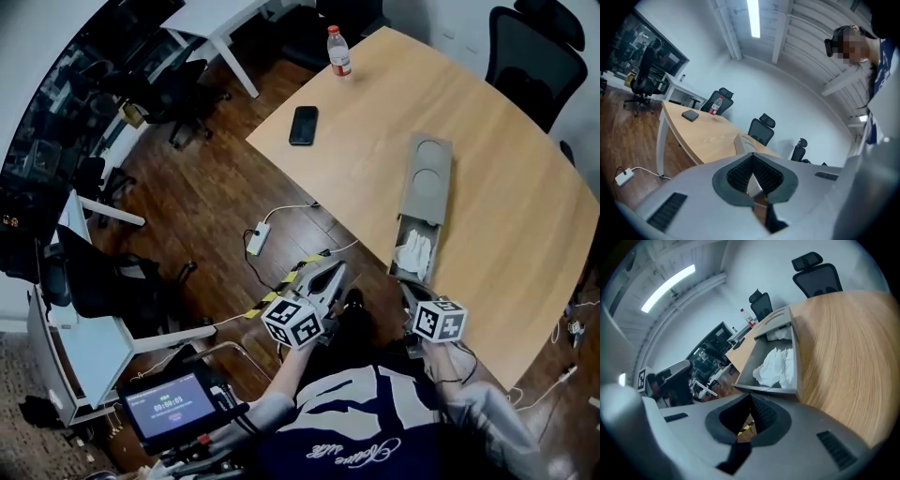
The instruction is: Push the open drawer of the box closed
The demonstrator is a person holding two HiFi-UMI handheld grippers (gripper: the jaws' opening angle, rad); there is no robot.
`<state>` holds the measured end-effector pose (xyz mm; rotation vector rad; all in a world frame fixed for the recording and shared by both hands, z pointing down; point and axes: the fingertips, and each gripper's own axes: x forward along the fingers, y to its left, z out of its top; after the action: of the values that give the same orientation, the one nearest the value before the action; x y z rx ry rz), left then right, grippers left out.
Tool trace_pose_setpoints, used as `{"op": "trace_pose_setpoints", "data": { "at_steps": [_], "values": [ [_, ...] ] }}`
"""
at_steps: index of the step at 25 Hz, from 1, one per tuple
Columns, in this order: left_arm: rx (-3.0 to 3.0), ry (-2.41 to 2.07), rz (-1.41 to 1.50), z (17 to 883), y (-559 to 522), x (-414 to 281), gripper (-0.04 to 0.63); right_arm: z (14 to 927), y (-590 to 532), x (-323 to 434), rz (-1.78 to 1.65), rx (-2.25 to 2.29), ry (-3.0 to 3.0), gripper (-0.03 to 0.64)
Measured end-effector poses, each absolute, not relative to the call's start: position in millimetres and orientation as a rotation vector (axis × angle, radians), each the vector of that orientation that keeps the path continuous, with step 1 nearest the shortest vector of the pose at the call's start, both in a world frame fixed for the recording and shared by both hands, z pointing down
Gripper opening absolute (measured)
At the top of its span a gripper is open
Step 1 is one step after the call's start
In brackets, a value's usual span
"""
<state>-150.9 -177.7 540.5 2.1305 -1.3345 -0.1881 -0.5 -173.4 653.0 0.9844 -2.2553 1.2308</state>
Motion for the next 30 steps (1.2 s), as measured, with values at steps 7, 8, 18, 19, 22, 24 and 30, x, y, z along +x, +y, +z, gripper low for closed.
{"op": "trace_pose_setpoints", "data": {
  "at_steps": [7, 8, 18, 19, 22, 24, 30],
  "values": [
    [2.172, -1.241, -0.173, 545.7, -217.2, -171.1, 0.002, 653.6, -177.3, -30.9, 1.141, 0.986, -2.264, -0.003],
    [2.178, -1.231, -0.171, 546.0, -221.7, -174.5, 0.002, 653.9, -177.6, -33.1, 1.128, 0.996, -2.257, -0.003],
    [2.241, -1.141, -0.161, 545.2, -257.3, -194.9, 0.003, 646.3, -219.0, -1.3, 1.012, 1.318, -2.158, -0.003],
    [2.243, -1.133, -0.164, 544.7, -259.4, -194.9, 0.002, 644.9, -223.8, 2.8, 1.021, 1.340, -2.149, -0.003],
    [2.252, -1.110, -0.176, 541.1, -265.9, -190.6, 0.003, 639.9, -234.6, 10.0, 1.025, 1.394, -2.135, -0.003],
    [2.259, -1.098, -0.177, 538.9, -270.7, -186.5, 0.002, 637.4, -241.2, 12.5, 1.002, 1.411, -2.124, -0.003],
    [2.238, -1.115, -0.159, 544.2, -294.8, -188.0, 0.003, 640.8, -276.6, 15.5, 0.993, 1.395, -2.122, -0.003]
  ]
}}
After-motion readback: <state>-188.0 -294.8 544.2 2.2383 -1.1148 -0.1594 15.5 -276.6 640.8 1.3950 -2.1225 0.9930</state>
